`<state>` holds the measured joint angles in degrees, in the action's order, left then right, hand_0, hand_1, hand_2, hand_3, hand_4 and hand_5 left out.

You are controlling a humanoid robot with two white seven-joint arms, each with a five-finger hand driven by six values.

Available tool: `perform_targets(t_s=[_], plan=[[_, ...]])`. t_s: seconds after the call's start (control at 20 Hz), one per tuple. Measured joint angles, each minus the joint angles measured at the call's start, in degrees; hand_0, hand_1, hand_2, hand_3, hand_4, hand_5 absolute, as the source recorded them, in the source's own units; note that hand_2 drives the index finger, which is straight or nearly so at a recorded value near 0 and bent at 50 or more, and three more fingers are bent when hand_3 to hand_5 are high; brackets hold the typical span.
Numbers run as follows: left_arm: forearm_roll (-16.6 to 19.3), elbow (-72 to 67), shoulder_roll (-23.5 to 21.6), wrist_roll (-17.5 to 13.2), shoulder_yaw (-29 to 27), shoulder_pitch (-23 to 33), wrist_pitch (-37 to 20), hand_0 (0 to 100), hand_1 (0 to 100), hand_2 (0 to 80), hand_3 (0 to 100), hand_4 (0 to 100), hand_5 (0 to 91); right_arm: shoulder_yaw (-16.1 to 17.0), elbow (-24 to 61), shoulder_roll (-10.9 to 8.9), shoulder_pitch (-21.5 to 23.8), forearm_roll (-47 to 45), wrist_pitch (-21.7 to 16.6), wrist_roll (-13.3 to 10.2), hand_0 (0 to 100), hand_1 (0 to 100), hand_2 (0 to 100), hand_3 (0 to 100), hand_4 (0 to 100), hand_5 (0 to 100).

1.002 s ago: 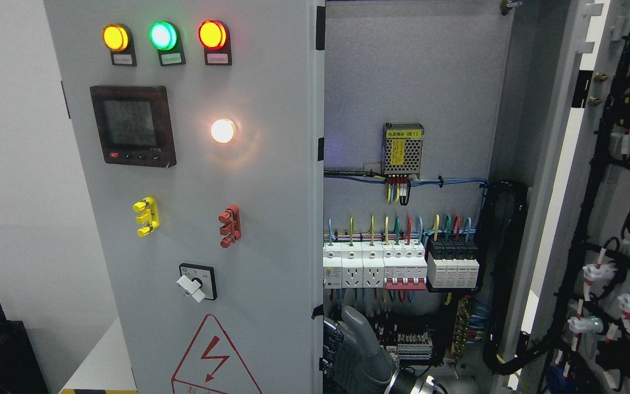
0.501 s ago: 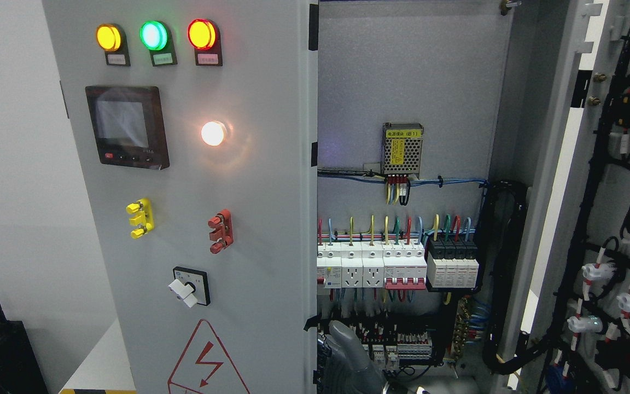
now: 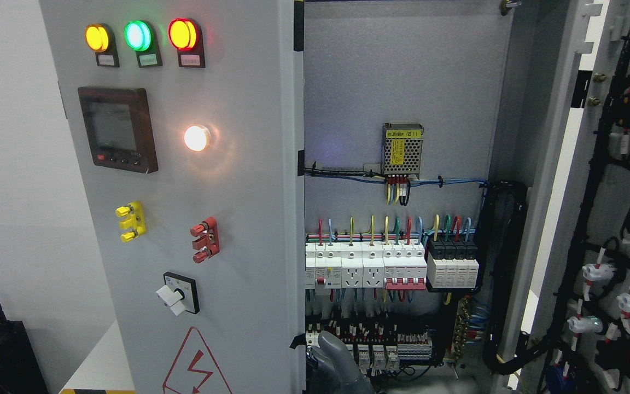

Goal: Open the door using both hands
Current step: 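Keep swinging the indicator-light door open toward the left arm side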

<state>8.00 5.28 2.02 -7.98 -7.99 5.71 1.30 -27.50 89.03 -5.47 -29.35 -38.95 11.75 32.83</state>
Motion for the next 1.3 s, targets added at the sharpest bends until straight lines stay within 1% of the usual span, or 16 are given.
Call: perform_targets(t_s=[0.35, 0.65, 0.95, 1.1, 1.3], plan=[[0.0, -0.01, 0.0, 0.0, 0.02, 0.0, 0.0, 0, 0, 0.0, 0, 3, 0.0, -1.99, 1.97, 0.34, 0.81, -1.17, 0.0, 0.01, 0, 0, 0, 0, 0, 0], [0.0, -0.02, 0.0, 0.0, 0.03, 0.0, 0.0, 0, 0, 0.0, 0, 3, 0.0, -4.53, 3.58, 0.65, 1.19, -1.6, 0.0, 0.01, 0, 0, 0, 0, 0, 0], [0.0, -0.05, 0.0, 0.0, 0.04, 0.0, 0.0, 0, 0, 0.0, 0, 3, 0.0, -7.23, 5.0, 1.25, 1.34, -1.76, -0.11, 2.37, 0, 0, 0, 0, 0, 0], [0.0, -0.09, 0.0, 0.0, 0.04, 0.0, 0.0, 0, 0, 0.0, 0, 3, 0.0, -8.46, 5.54, 1.63, 1.4, -1.78, -0.11, 2.56, 0, 0, 0, 0, 0, 0], [-0.01, -0.15, 0.0, 0.0, 0.05, 0.0, 0.0, 0, 0, 0.0, 0, 3, 0.0, -10.28, 6.01, 2.72, 1.43, -1.74, -0.09, 2.59, 0, 0, 0, 0, 0, 0]])
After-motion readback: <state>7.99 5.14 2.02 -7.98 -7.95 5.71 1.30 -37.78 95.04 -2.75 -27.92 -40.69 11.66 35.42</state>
